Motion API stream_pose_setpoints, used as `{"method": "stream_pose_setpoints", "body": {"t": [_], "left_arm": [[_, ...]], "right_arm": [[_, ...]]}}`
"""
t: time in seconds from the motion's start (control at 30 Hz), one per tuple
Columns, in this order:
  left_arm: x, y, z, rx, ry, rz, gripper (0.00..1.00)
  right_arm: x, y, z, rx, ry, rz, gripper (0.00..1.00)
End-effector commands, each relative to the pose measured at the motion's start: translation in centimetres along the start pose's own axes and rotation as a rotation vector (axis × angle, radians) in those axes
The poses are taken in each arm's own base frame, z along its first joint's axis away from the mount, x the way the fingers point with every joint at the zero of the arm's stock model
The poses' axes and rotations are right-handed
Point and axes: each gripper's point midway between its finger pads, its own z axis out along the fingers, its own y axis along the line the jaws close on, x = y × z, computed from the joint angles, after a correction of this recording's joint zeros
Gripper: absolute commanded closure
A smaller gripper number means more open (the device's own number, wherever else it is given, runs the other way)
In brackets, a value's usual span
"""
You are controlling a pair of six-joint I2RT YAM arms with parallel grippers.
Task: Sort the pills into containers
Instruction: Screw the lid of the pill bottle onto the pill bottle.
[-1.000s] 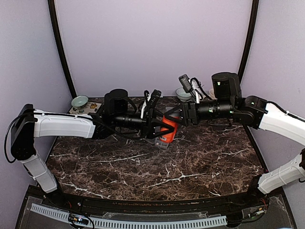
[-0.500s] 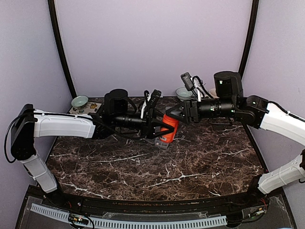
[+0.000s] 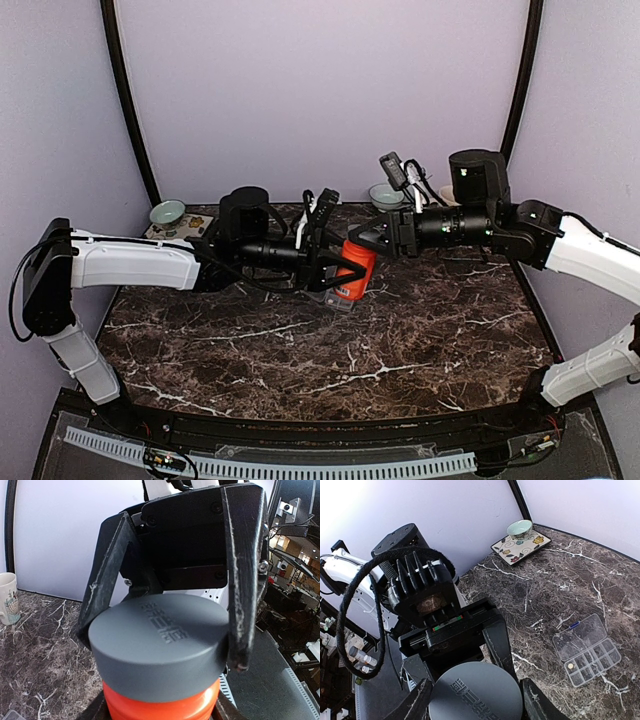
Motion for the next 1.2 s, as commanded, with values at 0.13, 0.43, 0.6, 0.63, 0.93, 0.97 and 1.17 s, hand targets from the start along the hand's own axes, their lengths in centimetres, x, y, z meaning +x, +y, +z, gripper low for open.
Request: {"method": "stream_pose_setpoints", "body": {"t": [0.13,0.43,0.6,0.63,0.93,0.97,1.17], "left_arm": [[-2.8,-0.7,0.2,0.017,-0.05,0.026,1.0],[-3.5,-0.6,0.5,0.026,-0.059,-0.004,1.0],[-3.9,-0.4,0.6,0.023,-0.076,-0.013,1.0],[-4.0,-0.4,0.6,0.024,-0.08,-0.016,1.0],[-4.8,1.0,0.8,-0.055,-0.122,-0.006,1.0],[-4.9,1.1,0.9,-0.065,-0.125,0.003,1.0],[-5.1,1.8,1.4,-0.118,-0.117,0.047,1.0]], "right_arm": [[-0.6,0.5,-0.4,-0.021,-0.031,-0.023,0.51],[-0.8,0.2,-0.6,0.003,-0.044,-0.04,0.56],[-1.1,0.1,-0.8,0.018,-0.057,-0.047,0.58],[-1.1,0.0,-0.8,0.022,-0.059,-0.047,0.59],[-1.3,-0.5,-0.6,0.069,-0.077,-0.027,0.61],[-1.2,-0.7,-0.4,0.077,-0.075,-0.022,0.61],[-0.2,-1.8,0.4,0.151,-0.048,0.015,0.64]]}}
